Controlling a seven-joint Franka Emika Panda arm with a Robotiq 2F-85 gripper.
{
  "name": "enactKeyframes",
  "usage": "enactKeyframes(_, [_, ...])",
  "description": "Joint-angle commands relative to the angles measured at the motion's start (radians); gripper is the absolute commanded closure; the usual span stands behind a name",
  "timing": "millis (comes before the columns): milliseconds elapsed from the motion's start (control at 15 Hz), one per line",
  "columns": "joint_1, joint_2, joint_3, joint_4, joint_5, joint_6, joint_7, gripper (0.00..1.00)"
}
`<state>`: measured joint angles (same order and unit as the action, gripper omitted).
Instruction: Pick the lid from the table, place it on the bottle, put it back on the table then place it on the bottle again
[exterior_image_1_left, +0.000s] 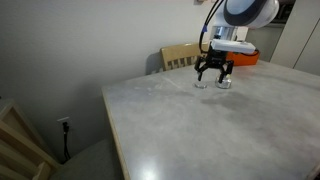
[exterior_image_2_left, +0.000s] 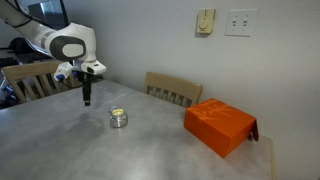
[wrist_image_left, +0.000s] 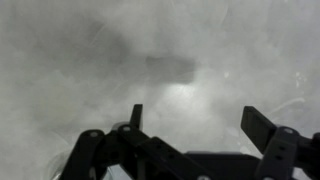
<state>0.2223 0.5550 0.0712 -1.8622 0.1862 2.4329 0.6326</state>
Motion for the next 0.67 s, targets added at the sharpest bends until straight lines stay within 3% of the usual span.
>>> enactKeyframes(0, [0.007,0.002,-0.008,0.004,0.006,-0.002,-0.004,0.0])
enactKeyframes(267, [0.064,0.017,-0.065,0.007,-0.092,0.001,0.08,0.0])
enactKeyframes(600, [0.064,0.062,-0.071,0.031,-0.21,0.061,-0.007,0.0])
